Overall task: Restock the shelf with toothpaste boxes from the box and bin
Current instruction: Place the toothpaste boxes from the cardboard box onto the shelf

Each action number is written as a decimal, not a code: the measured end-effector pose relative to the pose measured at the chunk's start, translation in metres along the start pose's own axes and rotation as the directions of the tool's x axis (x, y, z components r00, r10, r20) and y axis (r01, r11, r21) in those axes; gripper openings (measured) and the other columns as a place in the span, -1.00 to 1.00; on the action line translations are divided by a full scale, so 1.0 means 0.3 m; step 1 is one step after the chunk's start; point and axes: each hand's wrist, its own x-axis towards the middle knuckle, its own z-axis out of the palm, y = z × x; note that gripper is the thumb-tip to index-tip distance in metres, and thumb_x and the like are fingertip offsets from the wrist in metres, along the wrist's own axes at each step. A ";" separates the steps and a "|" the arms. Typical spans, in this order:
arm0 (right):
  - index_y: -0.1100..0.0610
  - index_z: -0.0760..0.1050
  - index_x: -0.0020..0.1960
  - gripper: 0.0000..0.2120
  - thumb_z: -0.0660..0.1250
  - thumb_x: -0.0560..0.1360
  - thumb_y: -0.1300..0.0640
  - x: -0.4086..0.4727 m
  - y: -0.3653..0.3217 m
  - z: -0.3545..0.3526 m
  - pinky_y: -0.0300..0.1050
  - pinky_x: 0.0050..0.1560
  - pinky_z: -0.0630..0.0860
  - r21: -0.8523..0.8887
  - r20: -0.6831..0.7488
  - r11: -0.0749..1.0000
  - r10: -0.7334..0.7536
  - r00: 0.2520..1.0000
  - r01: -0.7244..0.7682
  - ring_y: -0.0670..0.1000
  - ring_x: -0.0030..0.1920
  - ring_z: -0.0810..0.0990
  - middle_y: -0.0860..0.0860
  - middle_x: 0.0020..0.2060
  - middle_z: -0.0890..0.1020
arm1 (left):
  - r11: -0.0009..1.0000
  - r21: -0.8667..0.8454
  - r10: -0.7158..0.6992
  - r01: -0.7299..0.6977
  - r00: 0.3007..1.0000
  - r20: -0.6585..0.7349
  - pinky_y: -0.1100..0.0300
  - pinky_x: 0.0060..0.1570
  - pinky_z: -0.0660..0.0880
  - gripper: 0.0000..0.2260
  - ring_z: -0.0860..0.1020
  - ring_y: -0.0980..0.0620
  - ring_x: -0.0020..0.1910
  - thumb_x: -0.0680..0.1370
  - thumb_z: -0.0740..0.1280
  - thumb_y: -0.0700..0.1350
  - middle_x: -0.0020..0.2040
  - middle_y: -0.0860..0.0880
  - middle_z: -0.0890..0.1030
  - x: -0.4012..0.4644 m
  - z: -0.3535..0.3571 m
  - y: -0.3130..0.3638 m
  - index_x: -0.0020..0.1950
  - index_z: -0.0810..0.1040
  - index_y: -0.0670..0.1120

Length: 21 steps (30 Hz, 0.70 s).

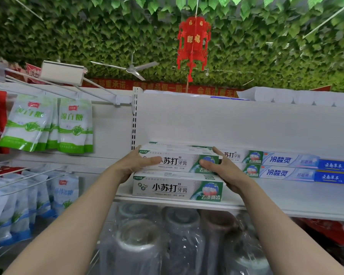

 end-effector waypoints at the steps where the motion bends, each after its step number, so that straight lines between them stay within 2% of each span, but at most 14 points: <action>1: 0.00 0.08 0.60 -0.06 0.55 0.39 0.12 0.010 0.007 -0.004 -0.02 -0.05 0.66 0.017 0.025 1.000 0.001 1.000 -0.002 0.12 0.05 0.71 0.12 0.11 0.71 | 1.000 -0.017 0.001 -0.001 1.000 0.031 -0.09 0.28 0.51 -0.32 0.66 -0.07 0.15 0.32 0.61 -0.03 0.16 -0.05 0.69 0.000 -0.002 -0.001 0.38 0.43 -0.02; 3: -0.04 0.24 0.43 -0.27 0.54 0.38 0.11 0.008 0.008 0.000 -0.01 -0.10 0.67 0.045 0.049 0.999 -0.009 0.999 0.007 0.12 -0.01 0.72 0.15 0.11 0.71 | 1.000 -0.025 0.006 -0.004 0.997 0.071 -0.07 0.29 0.51 -0.38 0.66 -0.08 0.15 0.37 0.57 -0.07 0.17 -0.06 0.69 0.007 -0.008 -0.005 0.38 0.45 -0.02; 5: -0.11 0.26 0.34 -0.37 0.50 0.41 0.14 0.004 0.009 0.008 -0.03 -0.14 0.67 0.068 0.043 0.997 -0.026 0.999 0.023 0.09 -0.07 0.72 0.15 0.08 0.71 | 1.000 -0.019 0.007 -0.005 0.996 0.085 -0.05 0.27 0.52 -0.43 0.66 -0.07 0.15 0.40 0.54 -0.09 0.17 -0.06 0.69 0.014 -0.010 -0.007 0.38 0.46 -0.02; 8: -0.08 0.21 0.45 -0.27 0.50 0.40 0.11 0.004 0.012 0.010 -0.05 -0.15 0.66 0.049 0.024 0.998 -0.044 0.999 0.043 0.08 -0.05 0.73 0.13 0.07 0.72 | 1.000 -0.008 0.026 -0.026 0.997 0.073 -0.01 0.23 0.54 -0.48 0.68 -0.05 0.11 0.42 0.53 -0.11 0.14 -0.04 0.70 0.011 -0.007 -0.002 0.35 0.50 -0.03; 10: 0.02 0.10 0.60 -0.10 0.51 0.40 0.06 0.013 0.016 0.003 -0.03 -0.02 0.66 -0.012 0.025 0.998 -0.064 0.998 0.064 0.09 0.03 0.72 0.10 0.09 0.72 | 0.999 0.003 0.041 -0.041 0.998 0.039 0.02 0.21 0.55 -0.47 0.69 -0.02 0.08 0.37 0.56 -0.06 0.11 -0.02 0.71 0.013 -0.013 -0.001 0.31 0.53 -0.02; 13: 0.04 0.02 0.64 -0.10 0.48 0.47 0.03 0.030 0.015 -0.014 -0.02 0.13 0.62 -0.057 0.022 0.995 -0.076 0.997 0.077 0.07 0.09 0.71 0.07 0.09 0.72 | 0.997 0.038 0.069 -0.070 0.997 0.022 0.08 0.17 0.55 -0.33 0.69 0.02 0.07 0.22 0.64 0.09 0.10 0.02 0.72 0.021 -0.017 0.008 0.28 0.57 -0.03; 16: 0.00 0.04 0.64 -0.09 0.47 0.45 -0.03 0.035 0.004 -0.023 -0.10 0.23 0.55 -0.092 0.031 0.991 -0.097 0.995 0.099 -0.02 0.14 0.69 0.01 0.10 0.72 | 0.992 0.060 0.116 -0.115 0.993 -0.008 0.18 0.12 0.52 -0.42 0.68 0.06 0.09 0.28 0.60 0.01 0.09 0.03 0.72 0.035 -0.022 0.030 0.27 0.58 -0.05; 19: -0.06 0.09 0.62 -0.15 0.47 0.46 -0.01 0.046 -0.008 -0.020 -0.31 0.02 0.57 -0.106 0.019 0.989 -0.098 0.995 0.099 -0.14 0.08 0.69 -0.08 0.06 0.70 | 0.990 0.065 0.129 -0.128 0.992 -0.009 0.15 0.20 0.50 -0.41 0.66 0.04 0.13 0.28 0.60 -0.02 0.11 0.03 0.71 0.049 -0.030 0.046 0.29 0.56 -0.03; 21: -0.05 0.08 0.63 -0.16 0.47 0.49 0.04 0.057 -0.007 -0.013 -0.28 -0.09 0.61 -0.094 0.028 0.993 -0.064 0.998 0.066 -0.06 0.04 0.71 -0.02 0.09 0.69 | 0.994 0.075 0.082 -0.083 0.997 0.011 0.12 0.23 0.51 -0.50 0.67 0.05 0.09 0.33 0.58 -0.05 0.07 0.04 0.72 0.052 -0.031 0.031 0.24 0.57 -0.01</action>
